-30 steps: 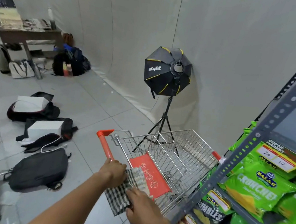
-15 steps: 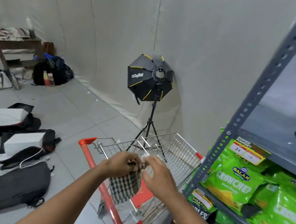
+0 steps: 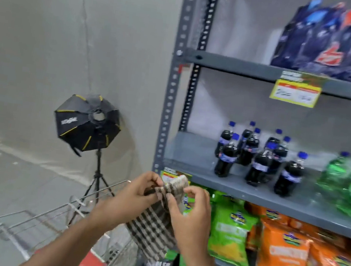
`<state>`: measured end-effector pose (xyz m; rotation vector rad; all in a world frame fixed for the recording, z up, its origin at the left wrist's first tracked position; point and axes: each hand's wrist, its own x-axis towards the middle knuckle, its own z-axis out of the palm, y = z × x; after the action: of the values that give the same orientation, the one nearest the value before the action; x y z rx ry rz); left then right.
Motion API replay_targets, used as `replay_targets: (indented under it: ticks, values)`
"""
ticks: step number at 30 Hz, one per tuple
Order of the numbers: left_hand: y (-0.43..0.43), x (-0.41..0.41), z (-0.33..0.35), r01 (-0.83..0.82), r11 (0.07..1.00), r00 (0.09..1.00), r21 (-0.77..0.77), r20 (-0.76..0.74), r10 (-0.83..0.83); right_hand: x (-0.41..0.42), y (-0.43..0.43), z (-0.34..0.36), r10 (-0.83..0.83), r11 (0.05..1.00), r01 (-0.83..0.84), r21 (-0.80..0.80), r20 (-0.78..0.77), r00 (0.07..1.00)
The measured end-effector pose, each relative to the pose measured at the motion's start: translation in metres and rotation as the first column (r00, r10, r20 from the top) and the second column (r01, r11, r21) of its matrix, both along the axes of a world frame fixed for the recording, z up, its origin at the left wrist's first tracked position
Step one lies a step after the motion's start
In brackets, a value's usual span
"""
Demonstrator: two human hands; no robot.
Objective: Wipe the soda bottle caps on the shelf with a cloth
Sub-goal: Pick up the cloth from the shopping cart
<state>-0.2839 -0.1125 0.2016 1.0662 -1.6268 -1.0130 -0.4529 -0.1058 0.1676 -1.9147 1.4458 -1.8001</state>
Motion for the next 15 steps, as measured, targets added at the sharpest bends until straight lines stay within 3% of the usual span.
replay_targets:
  ticks: [3, 6, 11, 15]
  values:
    - [-0.004, -0.062, 0.014, 0.085, 0.994, 0.975, 0.066, -0.212, -0.07, -0.047, 0.009, 0.012, 0.044, 0.996, -0.055, 0.071, 0.149, 0.988]
    - [-0.009, -0.116, 0.024, 0.155, 0.98, 0.95, 0.125, -0.292, -0.113, -0.098, 0.015, 0.024, 0.066, 0.994, -0.08, 0.068, 0.187, 0.98]
    - [-0.01, -0.192, 0.028, 0.185, 0.977, 0.974, 0.106, -0.148, -0.169, -0.182, 0.011, 0.023, 0.012, 1.0, -0.011, -0.012, 0.083, 0.996]
    - [-0.009, -0.246, 0.026, 0.112, 0.991, 0.992, 0.069, -0.063, -0.108, -0.231, 0.005, 0.015, -0.008, 0.998, 0.005, -0.06, -0.053, 0.999]
